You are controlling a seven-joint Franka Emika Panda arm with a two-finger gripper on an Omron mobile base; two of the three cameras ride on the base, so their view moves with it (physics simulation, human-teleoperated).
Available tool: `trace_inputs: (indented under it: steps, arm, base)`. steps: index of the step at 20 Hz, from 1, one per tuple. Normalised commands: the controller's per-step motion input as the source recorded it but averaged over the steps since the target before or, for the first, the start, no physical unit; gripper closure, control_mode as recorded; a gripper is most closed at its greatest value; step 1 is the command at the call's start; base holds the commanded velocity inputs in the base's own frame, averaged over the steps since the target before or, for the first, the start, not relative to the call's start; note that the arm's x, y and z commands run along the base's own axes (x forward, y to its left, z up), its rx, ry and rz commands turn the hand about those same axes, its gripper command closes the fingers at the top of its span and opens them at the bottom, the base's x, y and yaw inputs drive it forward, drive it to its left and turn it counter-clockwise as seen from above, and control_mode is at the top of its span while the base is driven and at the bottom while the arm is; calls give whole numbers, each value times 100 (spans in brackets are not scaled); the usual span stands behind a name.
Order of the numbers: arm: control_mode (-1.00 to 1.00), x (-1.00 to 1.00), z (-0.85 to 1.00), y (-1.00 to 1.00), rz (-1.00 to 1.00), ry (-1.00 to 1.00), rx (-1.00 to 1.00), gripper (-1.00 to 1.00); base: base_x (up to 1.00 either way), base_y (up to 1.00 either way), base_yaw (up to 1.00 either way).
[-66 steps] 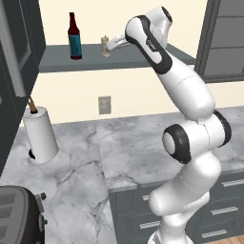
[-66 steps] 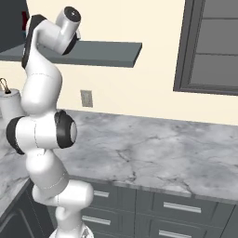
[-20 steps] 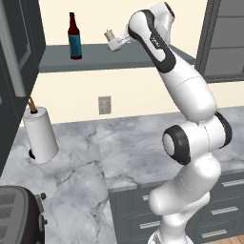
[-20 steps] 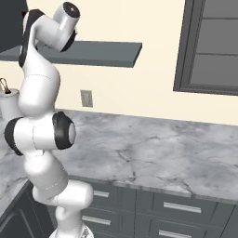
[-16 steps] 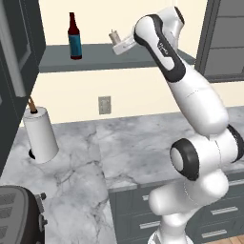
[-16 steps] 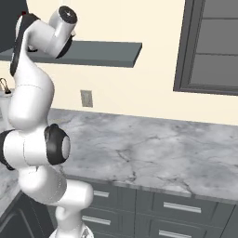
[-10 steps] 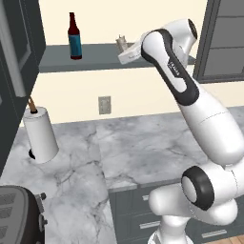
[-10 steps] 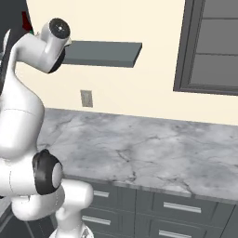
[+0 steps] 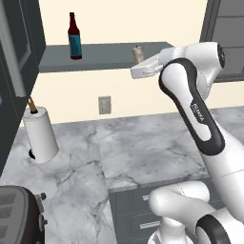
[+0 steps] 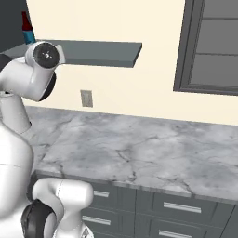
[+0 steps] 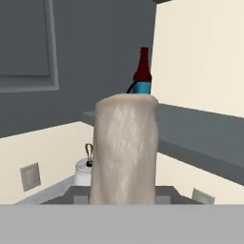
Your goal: Get the candle and the beer from the cabinet and move them to the dining counter.
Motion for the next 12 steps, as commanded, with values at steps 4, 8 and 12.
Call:
trace_inputs:
  steps: [4,8,12]
  arm:
    - [-100,-82,-7,-38,-1,0,4,100]
    - [-100,-72,-6,-38,0,0,0,100]
    - [-100,-59,-16,-35,-1,5,1,100]
  base:
    - [0,0,0]
    - [0,0,0]
    - [0,0,0]
